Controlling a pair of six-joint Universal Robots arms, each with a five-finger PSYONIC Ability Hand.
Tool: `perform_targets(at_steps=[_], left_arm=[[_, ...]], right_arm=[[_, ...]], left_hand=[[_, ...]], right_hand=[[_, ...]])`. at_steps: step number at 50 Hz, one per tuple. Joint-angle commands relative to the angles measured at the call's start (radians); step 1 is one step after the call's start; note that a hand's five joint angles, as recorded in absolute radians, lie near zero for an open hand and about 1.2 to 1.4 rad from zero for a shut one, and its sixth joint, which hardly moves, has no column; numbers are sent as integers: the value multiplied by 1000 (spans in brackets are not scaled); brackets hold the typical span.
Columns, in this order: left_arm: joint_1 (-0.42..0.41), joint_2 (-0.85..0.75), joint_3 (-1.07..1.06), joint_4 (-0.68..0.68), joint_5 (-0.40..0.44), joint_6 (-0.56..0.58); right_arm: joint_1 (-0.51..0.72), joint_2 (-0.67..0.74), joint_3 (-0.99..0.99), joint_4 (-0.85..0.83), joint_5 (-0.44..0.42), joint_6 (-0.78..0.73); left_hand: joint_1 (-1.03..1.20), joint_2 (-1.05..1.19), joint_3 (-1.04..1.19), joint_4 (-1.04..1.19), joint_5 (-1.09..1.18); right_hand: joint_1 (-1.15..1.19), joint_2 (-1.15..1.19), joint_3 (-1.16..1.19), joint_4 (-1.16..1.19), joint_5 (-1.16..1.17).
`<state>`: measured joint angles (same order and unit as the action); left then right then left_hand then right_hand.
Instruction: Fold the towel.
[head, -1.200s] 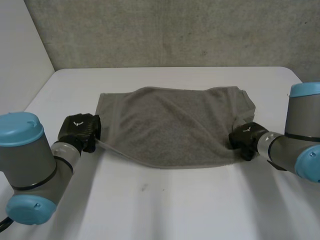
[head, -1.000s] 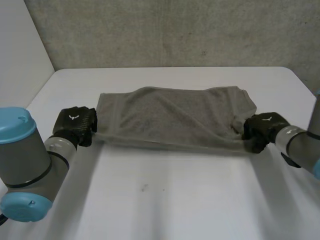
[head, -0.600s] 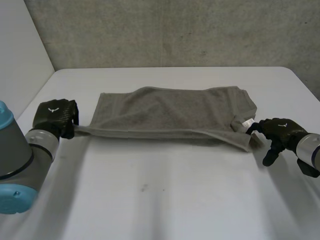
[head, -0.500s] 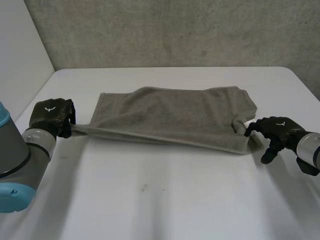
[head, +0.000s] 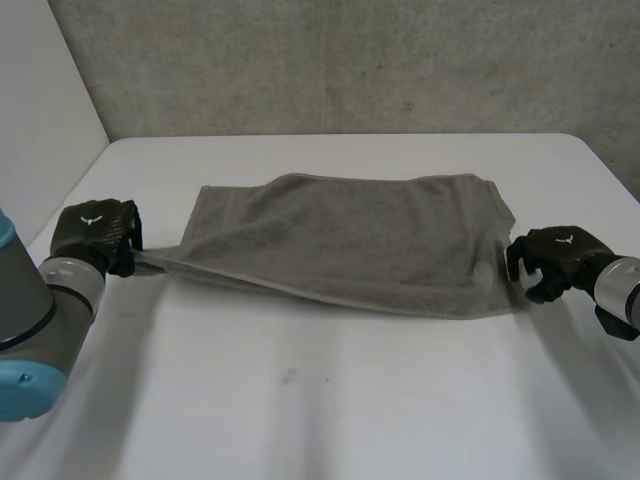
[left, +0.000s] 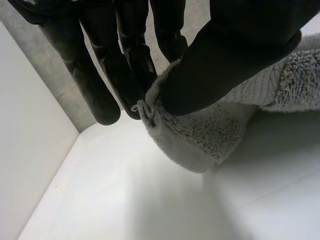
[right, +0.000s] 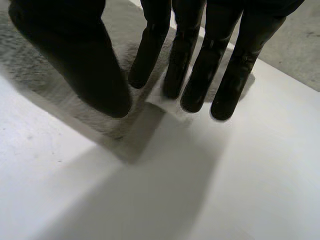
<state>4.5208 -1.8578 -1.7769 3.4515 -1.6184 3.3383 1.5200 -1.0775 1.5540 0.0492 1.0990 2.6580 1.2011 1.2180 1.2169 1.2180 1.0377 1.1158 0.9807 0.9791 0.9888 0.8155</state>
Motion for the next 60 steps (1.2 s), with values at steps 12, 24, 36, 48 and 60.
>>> perform_targets(at_steps=[12, 24, 36, 48, 60], left_arm=[[7, -4, -10, 0, 2, 0], [6, -8, -12, 0, 3, 0], [4, -14, -18, 0, 3, 0], [3, -20, -19, 0, 3, 0], [1, -21, -19, 0, 3, 0]], right_arm=[[17, 34, 29, -9, -25, -10], [19, 60, 37, -52, -27, -13], [37, 117, 0, -100, -18, -10], [61, 157, -38, -100, -15, -10], [89, 188, -107, -100, -8, -3]], left_hand=[[195, 178, 179, 178, 184], [195, 178, 179, 178, 184], [195, 178, 179, 178, 184], [195, 178, 179, 178, 184], [195, 178, 179, 178, 184]], right_hand=[[-529, -394, -392, -402, -403], [-567, -432, -430, -440, -441], [-376, -241, -239, -249, -250], [-312, -176, -175, -185, -186], [-121, 14, 16, 6, 5]])
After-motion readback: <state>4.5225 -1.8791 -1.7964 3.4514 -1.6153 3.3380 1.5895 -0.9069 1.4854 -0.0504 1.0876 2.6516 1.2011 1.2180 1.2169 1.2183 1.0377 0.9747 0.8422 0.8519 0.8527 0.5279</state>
